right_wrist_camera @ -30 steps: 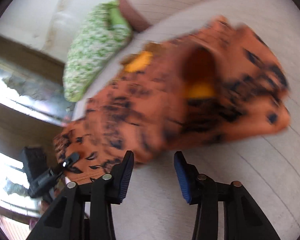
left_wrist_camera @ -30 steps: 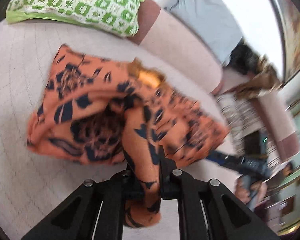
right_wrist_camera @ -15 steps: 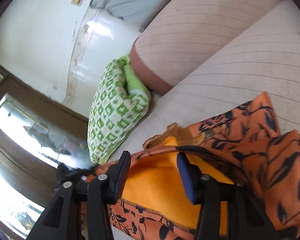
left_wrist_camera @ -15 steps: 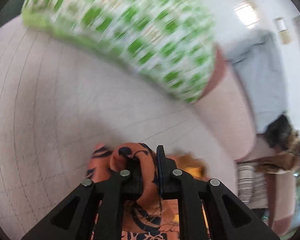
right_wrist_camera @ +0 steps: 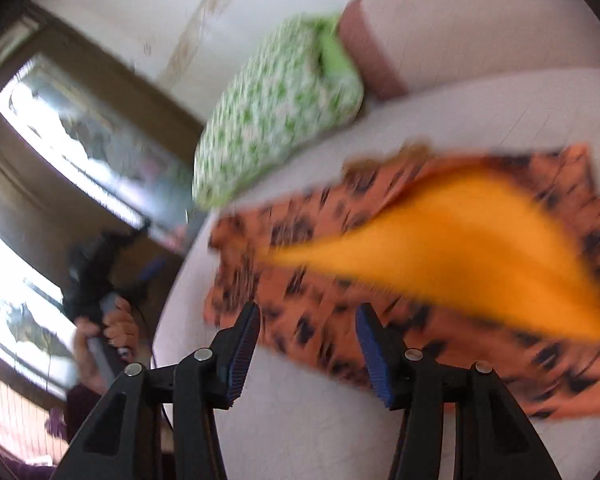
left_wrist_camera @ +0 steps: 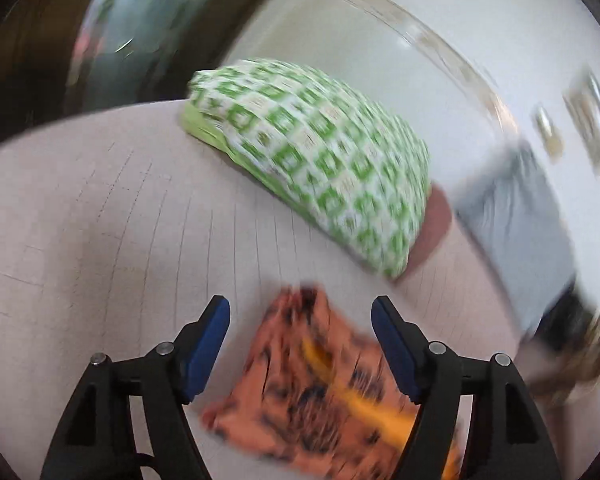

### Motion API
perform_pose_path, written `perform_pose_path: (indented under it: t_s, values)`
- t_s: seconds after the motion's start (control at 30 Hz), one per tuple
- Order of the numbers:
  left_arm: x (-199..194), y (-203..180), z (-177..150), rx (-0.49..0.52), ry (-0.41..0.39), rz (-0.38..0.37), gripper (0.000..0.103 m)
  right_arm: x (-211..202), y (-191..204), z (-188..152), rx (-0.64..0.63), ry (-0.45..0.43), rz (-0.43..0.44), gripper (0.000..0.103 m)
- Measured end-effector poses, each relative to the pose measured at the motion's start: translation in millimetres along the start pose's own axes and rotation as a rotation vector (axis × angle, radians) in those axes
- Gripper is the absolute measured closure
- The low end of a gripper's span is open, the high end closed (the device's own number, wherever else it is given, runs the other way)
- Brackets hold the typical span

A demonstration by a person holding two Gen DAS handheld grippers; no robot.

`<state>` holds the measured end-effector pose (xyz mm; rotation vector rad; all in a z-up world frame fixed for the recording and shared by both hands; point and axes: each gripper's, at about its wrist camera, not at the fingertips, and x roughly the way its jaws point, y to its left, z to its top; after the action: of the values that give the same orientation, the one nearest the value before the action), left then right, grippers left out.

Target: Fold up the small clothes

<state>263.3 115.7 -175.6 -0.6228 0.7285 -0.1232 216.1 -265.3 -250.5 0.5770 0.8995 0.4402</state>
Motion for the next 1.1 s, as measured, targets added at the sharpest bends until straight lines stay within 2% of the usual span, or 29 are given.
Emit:
perform_pose_path:
  t_s: [0.07,0.13,0.23,0.3,0.43,0.5,0.6,0.63,0.73,0.83,0.9,0.97,1.03,1.1]
  values:
    - [6,-6,-24,0.063,0.063,-0.012,0.029,18,5,-10,-0.011,0.066,-0.029,0.05]
    - [34,-21,-54,0.141,0.176,-0.023,0.029,34,5,-17,-0.012,0.119,-0.091,0.05]
    - [68,-32,-81,0.263,0.283,0.03,0.029,39,-3,-20,0.009,0.131,-0.144,0.05]
    - [85,-38,-89,0.358,0.296,0.091,0.029,34,-10,-18,0.005,0.111,-0.178,0.05]
    - [99,-38,-85,0.422,0.312,0.106,0.029,21,-33,-9,0.033,0.092,-0.263,0.056]
    - [108,-41,-83,0.446,0.313,0.121,0.029,13,-43,2,0.048,0.078,-0.362,0.06]
    - [121,-51,-84,0.506,0.306,0.158,0.029,-2,-52,18,-0.018,0.029,-0.566,0.061]
    - [125,-55,-88,0.526,0.304,0.167,0.029,-4,-55,25,-0.024,0.014,-0.604,0.061]
    - [130,-57,-90,0.552,0.297,0.183,0.029,-9,-70,57,-0.011,-0.052,-0.634,0.061]
    - [133,-55,-83,0.505,0.296,0.171,0.029,1,-67,109,-0.093,-0.141,-0.716,0.061]
    - [139,-54,-76,0.453,0.294,0.158,0.029,2,-65,139,-0.081,-0.223,-0.692,0.06]
    - [140,-51,-70,0.394,0.289,0.139,0.029,2,-62,156,-0.002,-0.254,-0.613,0.058]
    - [139,-47,-65,0.345,0.292,0.123,0.029,4,-51,153,0.015,-0.251,-0.52,0.058]
    - [138,-44,-62,0.312,0.298,0.107,0.029,11,-32,133,-0.05,-0.202,-0.474,0.058]
